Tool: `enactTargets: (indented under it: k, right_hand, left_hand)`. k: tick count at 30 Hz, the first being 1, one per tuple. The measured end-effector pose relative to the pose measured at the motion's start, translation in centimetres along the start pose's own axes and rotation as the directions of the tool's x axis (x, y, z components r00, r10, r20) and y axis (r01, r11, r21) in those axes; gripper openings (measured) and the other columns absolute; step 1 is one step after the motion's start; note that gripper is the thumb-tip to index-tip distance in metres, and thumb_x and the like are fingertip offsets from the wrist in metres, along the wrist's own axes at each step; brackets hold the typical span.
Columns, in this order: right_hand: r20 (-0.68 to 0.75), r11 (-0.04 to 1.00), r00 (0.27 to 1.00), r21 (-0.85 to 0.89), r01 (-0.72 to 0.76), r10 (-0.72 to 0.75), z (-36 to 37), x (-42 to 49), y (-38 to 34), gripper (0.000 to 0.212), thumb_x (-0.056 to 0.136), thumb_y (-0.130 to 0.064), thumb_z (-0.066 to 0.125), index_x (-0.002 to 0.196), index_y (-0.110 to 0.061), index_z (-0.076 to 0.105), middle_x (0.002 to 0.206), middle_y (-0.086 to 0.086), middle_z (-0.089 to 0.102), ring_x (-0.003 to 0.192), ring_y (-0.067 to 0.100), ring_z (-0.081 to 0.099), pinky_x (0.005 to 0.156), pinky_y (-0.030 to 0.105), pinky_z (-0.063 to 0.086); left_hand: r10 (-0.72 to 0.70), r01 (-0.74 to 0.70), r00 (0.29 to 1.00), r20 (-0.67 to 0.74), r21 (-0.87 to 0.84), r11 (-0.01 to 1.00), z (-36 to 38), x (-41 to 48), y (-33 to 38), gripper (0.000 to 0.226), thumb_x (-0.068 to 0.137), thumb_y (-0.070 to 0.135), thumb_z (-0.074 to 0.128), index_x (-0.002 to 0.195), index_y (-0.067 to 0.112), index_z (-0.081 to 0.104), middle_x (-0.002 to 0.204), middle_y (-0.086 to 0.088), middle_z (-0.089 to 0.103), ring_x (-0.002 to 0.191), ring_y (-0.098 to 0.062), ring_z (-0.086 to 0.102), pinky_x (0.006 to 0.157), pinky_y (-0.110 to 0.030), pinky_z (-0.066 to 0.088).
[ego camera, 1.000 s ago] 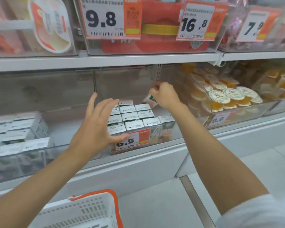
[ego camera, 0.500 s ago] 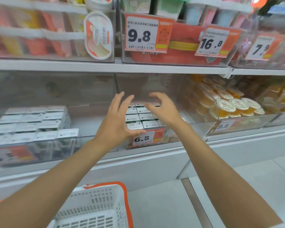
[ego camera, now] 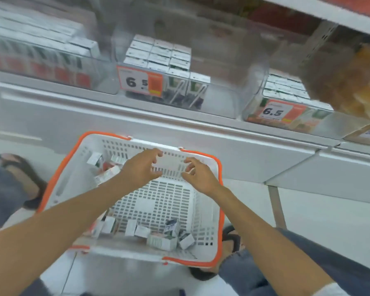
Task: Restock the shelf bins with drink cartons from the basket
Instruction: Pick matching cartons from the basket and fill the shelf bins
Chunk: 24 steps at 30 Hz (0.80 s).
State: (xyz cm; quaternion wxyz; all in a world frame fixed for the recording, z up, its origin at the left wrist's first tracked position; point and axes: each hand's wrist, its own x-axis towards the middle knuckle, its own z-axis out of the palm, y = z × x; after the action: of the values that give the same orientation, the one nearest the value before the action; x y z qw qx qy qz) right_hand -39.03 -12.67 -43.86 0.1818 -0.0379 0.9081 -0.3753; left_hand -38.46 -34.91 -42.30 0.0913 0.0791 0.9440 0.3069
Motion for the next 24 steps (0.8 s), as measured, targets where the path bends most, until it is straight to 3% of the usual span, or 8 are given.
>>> enactTargets:
  k: [4, 8, 12, 14, 16, 18, 21, 24]
  right_hand:
    - [0.352, 0.979, 0.916, -0.004, -0.205, 0.194, 8.4, 0.3, 2.5, 0.047, 0.092, -0.027, 0.066, 0.134, -0.012, 0.052, 0.109, 0.007, 0.060, 0.093, 0.025, 0.063, 0.084, 0.039, 0.054]
    - [0.559, 0.963, 0.789, -0.072, -0.260, 0.255, 15.4, 0.7, 2.9, 0.073, 0.086, -0.038, 0.072, 0.146, -0.017, 0.038, 0.141, 0.009, 0.047, 0.124, 0.027, 0.051, 0.102, 0.038, 0.044]
    - [0.724, 0.948, 0.623, -0.305, -0.095, 0.295, 20.8, 1.1, 2.9, 0.095, 0.084, -0.039, 0.074, 0.155, -0.020, 0.014, 0.161, 0.003, 0.019, 0.143, 0.025, 0.030, 0.112, 0.036, 0.032]
    - [0.685, 0.924, 0.652, -0.376, -0.066, 0.325, 21.2, 1.6, 3.3, 0.080, 0.085, -0.033, 0.072, 0.150, -0.017, 0.027, 0.150, 0.011, 0.037, 0.128, 0.028, 0.047, 0.106, 0.039, 0.042]
    - [0.592, 0.943, 0.740, -0.273, -0.189, 0.320, 19.8, 2.7, 3.5, 0.059, 0.087, -0.025, 0.069, 0.138, -0.015, 0.041, 0.137, 0.012, 0.047, 0.113, 0.028, 0.055, 0.094, 0.041, 0.051]
    - [0.521, 0.962, 0.811, -0.096, -0.256, 0.268, 17.5, 3.9, 3.1, 0.052, 0.088, -0.026, 0.068, 0.134, -0.016, 0.047, 0.144, 0.006, 0.043, 0.124, 0.024, 0.051, 0.089, 0.035, 0.049]
    - [0.551, 0.931, 0.810, 0.150, -0.334, 0.202, 14.2, 4.7, 0.7, 0.054, 0.080, -0.037, 0.075, 0.128, -0.027, 0.055, 0.139, -0.007, 0.047, 0.129, 0.011, 0.046, 0.080, 0.018, 0.043]
    - [0.583, 0.880, 0.807, 0.330, -0.342, 0.095, 12.5, 5.0, -1.3, 0.056, 0.073, -0.044, 0.079, 0.122, -0.027, 0.060, 0.129, -0.005, 0.062, 0.117, 0.010, 0.059, 0.082, 0.016, 0.048]
  left_hand:
    - [-0.260, 0.289, 0.952, 0.163, -0.193, 0.938, 1.1, -3.0, -8.2, 0.007, 0.091, 0.013, 0.063, 0.088, 0.013, 0.056, 0.086, 0.000, 0.046, 0.060, -0.011, 0.048, 0.062, -0.030, 0.052]
    - [-0.351, 0.374, 0.915, 0.199, -0.093, 0.923, 2.1, -5.4, -14.0, 0.029, 0.084, 0.025, 0.071, 0.108, 0.022, 0.055, 0.094, 0.004, 0.053, 0.074, -0.010, 0.053, 0.074, -0.026, 0.047]
    - [-0.334, 0.387, 0.909, 0.249, -0.205, 0.899, 3.3, -6.5, -16.0, 0.032, 0.083, 0.015, 0.073, 0.110, 0.011, 0.056, 0.095, -0.005, 0.051, 0.071, -0.016, 0.051, 0.061, -0.020, 0.046]
    - [-0.346, 0.405, 0.897, 0.276, -0.198, 0.893, 3.8, -6.6, -16.3, 0.031, 0.084, 0.019, 0.072, 0.111, 0.017, 0.057, 0.100, -0.006, 0.056, 0.075, -0.017, 0.056, 0.069, -0.030, 0.052]
    - [-0.358, 0.432, 0.886, 0.296, -0.246, 0.868, 4.0, -6.3, -15.9, 0.036, 0.084, 0.019, 0.073, 0.116, 0.016, 0.056, 0.107, -0.010, 0.059, 0.083, -0.021, 0.058, 0.080, -0.040, 0.054]
    - [-0.363, 0.461, 0.867, 0.342, -0.274, 0.844, 4.1, -5.7, -14.7, 0.052, 0.081, 0.023, 0.076, 0.127, 0.019, 0.052, 0.124, -0.007, 0.057, 0.103, -0.019, 0.056, 0.090, -0.035, 0.049]
    - [-0.295, 0.534, 0.807, 0.511, -0.419, 0.734, 4.3, -4.7, -12.3, 0.087, 0.073, 0.029, 0.084, 0.145, 0.027, 0.036, 0.144, 0.004, 0.043, 0.130, -0.017, 0.046, 0.098, -0.029, 0.040]
    - [-0.257, 0.601, 0.771, 0.583, -0.532, 0.597, 4.5, -4.6, -11.5, 0.068, 0.077, 0.016, 0.081, 0.137, 0.020, 0.050, 0.125, -0.001, 0.063, 0.097, -0.021, 0.070, 0.083, -0.036, 0.058]
